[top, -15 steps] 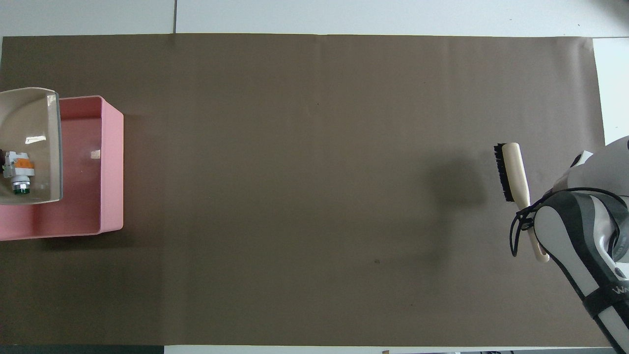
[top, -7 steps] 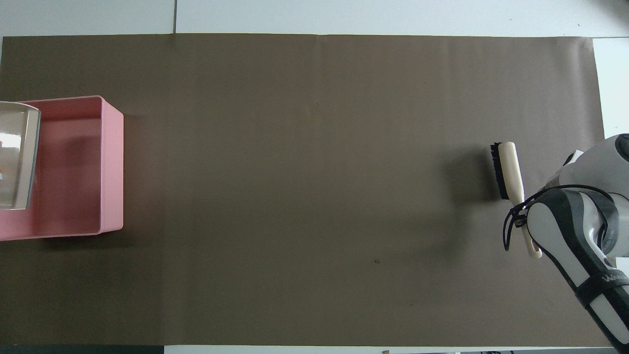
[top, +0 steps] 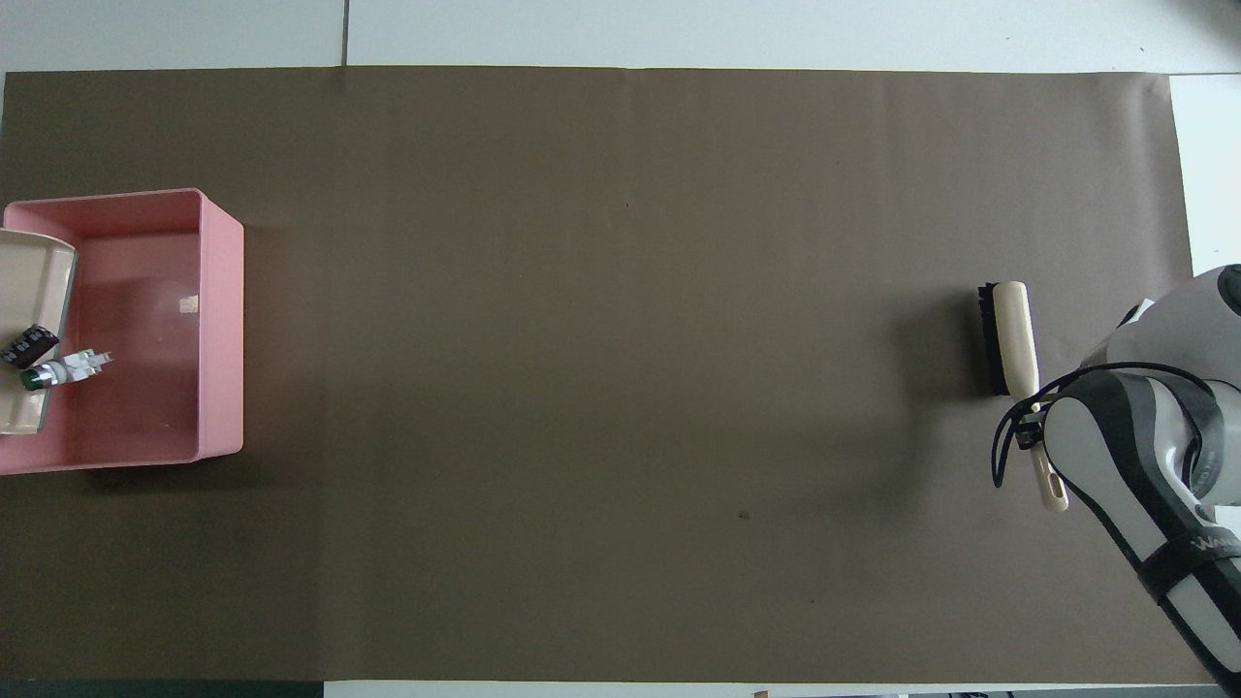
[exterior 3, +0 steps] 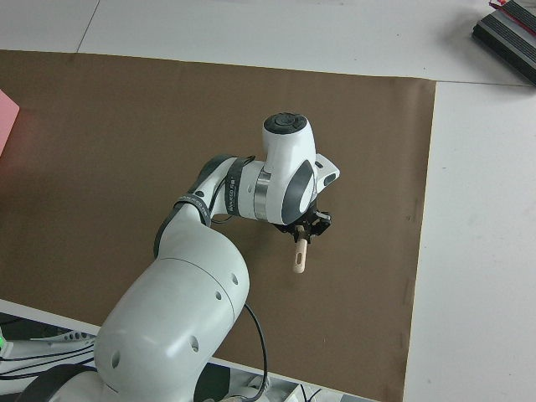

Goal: Clean e-waste and dump in bin
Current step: 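Tip the dustpan with the left gripper to pour the items into the bin, then set the brush down with the right gripper while the left gripper returns the dustpan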

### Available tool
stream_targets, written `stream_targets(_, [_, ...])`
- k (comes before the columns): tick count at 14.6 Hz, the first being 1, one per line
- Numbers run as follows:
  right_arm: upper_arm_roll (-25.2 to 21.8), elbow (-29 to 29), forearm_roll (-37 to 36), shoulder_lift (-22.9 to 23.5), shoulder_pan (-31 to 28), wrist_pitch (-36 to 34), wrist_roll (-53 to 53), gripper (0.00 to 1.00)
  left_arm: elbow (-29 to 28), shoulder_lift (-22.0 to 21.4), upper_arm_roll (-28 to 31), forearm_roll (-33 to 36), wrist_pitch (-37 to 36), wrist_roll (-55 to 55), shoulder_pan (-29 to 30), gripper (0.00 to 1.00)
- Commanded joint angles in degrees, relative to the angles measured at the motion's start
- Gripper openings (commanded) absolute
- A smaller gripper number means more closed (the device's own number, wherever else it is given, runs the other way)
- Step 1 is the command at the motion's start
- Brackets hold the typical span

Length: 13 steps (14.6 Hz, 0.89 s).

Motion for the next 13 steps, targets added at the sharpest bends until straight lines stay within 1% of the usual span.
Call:
stream_targets(1, [0.8, -0.4, 0.0, -0.3, -1.0, 0.7, -0.9, 0.47, -1.9, -3.1, 0.5, 3.5, -0.4, -1.1, -0.5, 0.0])
stream_targets(2, [0.8, -0.5, 0.0, -0.2, -1.0, 0.7, -1.4, 0.6, -1.8, -3.9, 0.5, 4.5, -1.2, -1.1, -0.8, 0.0])
stream_targets(4, [0.7, -0.4, 0.0, -0.3, -1.0, 0.6, -3.2, 0.93, -2.0, -6.4, 0.4, 4.7, -1.6, -0.7, -1.3, 0.0])
stream_targets(5, [0.8, 0.1, 0.0, -0.2, -1.0, 0.0, -3.9, 0.99, -1.8, -7.2, 0.2, 4.6, -2.6, -0.6, -1.4, 0.0])
stream_targets(7, [1.0, 1.6, 0.0, -1.8, 0.3, -0.8, -3.0, 0.99, -2.4, -10.4, -0.3, 3.1, -3.3, -0.6, -1.5, 0.0])
stream_targets(8, [1.0, 2.6, -0.1, -3.1, 1.2, -0.9, -1.5, 0.99, -3.1, -11.6, -0.3, 1.2, -3.5, -0.5, -2.8, 0.0])
stream_targets(9, [1.0, 4.3, 0.0, -3.5, 2.5, -0.8, 0.9, 0.99, -3.5, -12.1, -0.2, -1.3, -5.1, -0.5, -4.5, 0.0])
stream_targets(10, [1.1, 6.7, -0.1, -3.6, 3.4, -0.4, 3.1, 0.99, -3.5, -12.4, -0.2, -4.5, -8.5, -0.6, -6.4, 0.0])
stream_targets(11, [1.0, 9.7, -0.1, -3.6, 4.3, -0.7, 4.0, 0.99, -3.5, -12.4, -0.2, -7.5, -11.2, -0.9, -9.4, 0.0])
stream_targets(13, [1.0, 13.8, -0.1, -3.8, 4.5, -0.4, 3.8, 0.99, -3.8, -12.8, -0.2, -12.0, -14.5, -1.0, -13.4, 0.0])
